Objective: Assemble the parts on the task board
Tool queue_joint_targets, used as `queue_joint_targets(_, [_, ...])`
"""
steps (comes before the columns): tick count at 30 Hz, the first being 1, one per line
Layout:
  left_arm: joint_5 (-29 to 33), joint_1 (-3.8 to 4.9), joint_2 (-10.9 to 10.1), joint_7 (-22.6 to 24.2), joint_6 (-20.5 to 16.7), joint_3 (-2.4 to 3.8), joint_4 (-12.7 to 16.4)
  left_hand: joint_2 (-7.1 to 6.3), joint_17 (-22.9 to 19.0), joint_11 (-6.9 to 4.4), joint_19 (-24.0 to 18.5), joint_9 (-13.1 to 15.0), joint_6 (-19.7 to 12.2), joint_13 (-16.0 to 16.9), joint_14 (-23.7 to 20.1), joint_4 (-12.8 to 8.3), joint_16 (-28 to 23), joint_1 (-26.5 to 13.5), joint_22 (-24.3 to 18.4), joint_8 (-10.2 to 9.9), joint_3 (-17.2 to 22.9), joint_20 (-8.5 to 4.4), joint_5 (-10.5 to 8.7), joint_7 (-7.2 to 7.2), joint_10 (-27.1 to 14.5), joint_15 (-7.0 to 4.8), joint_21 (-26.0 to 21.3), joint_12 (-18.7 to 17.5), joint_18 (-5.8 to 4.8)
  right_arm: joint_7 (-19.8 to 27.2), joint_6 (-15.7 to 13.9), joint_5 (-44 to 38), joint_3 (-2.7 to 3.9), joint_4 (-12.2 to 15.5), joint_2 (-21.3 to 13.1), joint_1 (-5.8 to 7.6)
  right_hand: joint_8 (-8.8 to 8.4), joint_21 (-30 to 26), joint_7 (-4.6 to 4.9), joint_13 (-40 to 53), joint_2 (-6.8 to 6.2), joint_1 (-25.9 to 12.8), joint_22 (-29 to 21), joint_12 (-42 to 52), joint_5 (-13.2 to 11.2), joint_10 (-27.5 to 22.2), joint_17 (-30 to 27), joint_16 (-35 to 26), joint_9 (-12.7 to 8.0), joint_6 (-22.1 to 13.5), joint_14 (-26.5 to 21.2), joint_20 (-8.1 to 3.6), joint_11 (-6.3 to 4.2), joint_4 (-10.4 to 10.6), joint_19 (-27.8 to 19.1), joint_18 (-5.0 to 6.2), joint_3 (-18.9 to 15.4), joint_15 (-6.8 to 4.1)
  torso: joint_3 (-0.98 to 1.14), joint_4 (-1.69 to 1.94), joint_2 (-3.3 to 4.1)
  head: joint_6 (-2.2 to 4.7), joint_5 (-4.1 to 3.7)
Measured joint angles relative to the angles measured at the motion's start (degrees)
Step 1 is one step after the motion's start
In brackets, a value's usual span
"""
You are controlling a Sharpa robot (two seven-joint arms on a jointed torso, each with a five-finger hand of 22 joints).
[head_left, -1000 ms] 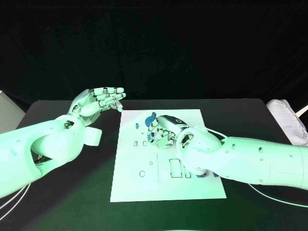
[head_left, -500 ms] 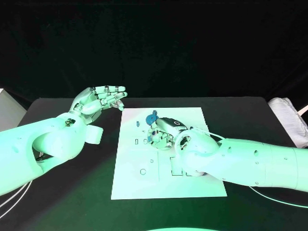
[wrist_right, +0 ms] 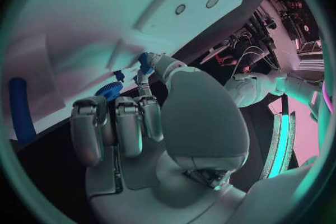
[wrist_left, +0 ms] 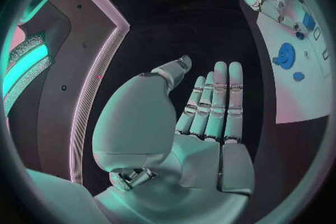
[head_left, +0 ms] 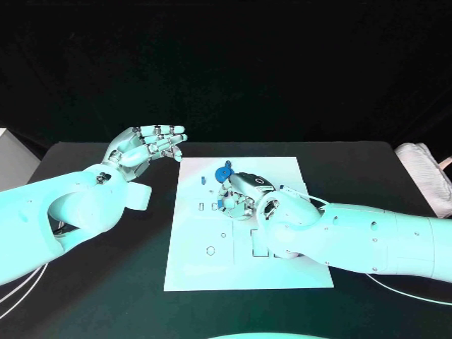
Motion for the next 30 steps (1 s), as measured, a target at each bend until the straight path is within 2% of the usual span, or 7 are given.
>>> queue_joint_targets(18, [-0.04,0.00,-0.08,-0.28,0.10,0.00,-0.03,0.00,-0.05,0.00,0.00,0.00,0.00,-0.01,0.00,0.00,0.00,0.00,0.04,0.00,0.00,0.00,0.00,0.00,0.00,0.00,0.00,0.00,0.00,0.03,0.06,-0.45,-0.01,0.09,-0.04,-0.18,0.01,0.00,0.07,0.04,-0.52,-1.12,-0.01,-0.23,0.00,0.00,-0.01,0.00,-0.07,-0.08,0.00,0.00,0.00,0.00,0.00,0.01,0.00,0.00,0.02,-0.07,-0.01,-0.23,0.06])
queue_joint_targets(20, [-0.04,0.00,-0.09,-0.31,0.11,0.00,-0.04,0.00,-0.05,0.00,0.00,0.00,0.00,-0.01,0.00,0.00,0.00,0.00,0.04,0.00,0.00,0.00,0.00,0.00,0.00,0.00,0.00,0.00,0.00,0.03,0.10,-0.46,-0.02,0.09,-0.06,-0.18,0.03,-0.33,0.31,0.04,-1.06,-1.66,-0.01,-0.33,0.00,0.00,-0.01,0.00,-0.08,-0.32,0.00,0.00,0.00,0.00,0.00,0.00,0.00,0.00,0.02,-0.07,-0.01,-0.25,0.06])
queue_joint_targets(24, [-0.04,0.00,-0.09,-0.36,0.13,0.00,-0.05,0.00,-0.05,0.00,0.00,0.00,0.00,-0.01,0.00,0.00,0.00,0.00,0.04,0.00,0.00,0.00,0.00,0.00,-0.01,0.00,0.00,0.00,0.00,0.03,0.17,-0.48,-0.04,0.09,-0.06,-0.20,0.23,-0.47,0.63,0.04,-1.23,-1.97,-0.02,-0.90,0.00,-0.02,-0.01,0.00,-0.28,-1.07,0.00,0.00,0.01,0.00,0.00,0.00,0.00,0.00,0.03,-0.08,-0.01,-0.25,0.06])
queue_joint_targets(26, [-0.04,0.00,-0.09,-0.38,0.14,-0.01,-0.06,0.00,-0.05,0.00,0.00,0.00,0.00,-0.01,0.00,0.00,0.00,0.00,0.04,-0.01,0.00,0.00,0.00,0.00,0.00,0.00,0.00,0.00,0.00,0.03,0.20,-0.48,-0.07,0.09,-0.07,-0.22,-0.01,-0.57,0.62,0.03,-1.58,-2.32,-0.02,-0.91,0.01,-0.22,-0.01,0.00,-0.37,-1.22,0.00,0.00,0.22,0.00,0.00,0.00,0.00,0.00,0.03,-0.08,-0.01,-0.25,0.06])
queue_joint_targets(30, [-0.05,0.00,-0.09,-0.42,0.16,-0.01,-0.07,0.00,-0.05,0.00,0.00,0.00,0.00,-0.02,0.00,0.00,0.00,0.00,0.03,0.00,0.00,0.00,0.00,0.00,0.00,0.00,0.00,0.00,0.00,0.03,0.33,-0.48,-0.11,0.07,-0.07,-0.29,-0.73,-0.66,1.21,0.03,-2.33,-3.06,-0.02,-1.25,0.01,-0.66,-0.01,0.00,-0.75,-2.88,-0.19,0.00,0.65,0.42,0.00,0.00,-0.41,0.20,0.04,-0.09,-0.01,-0.23,0.06])
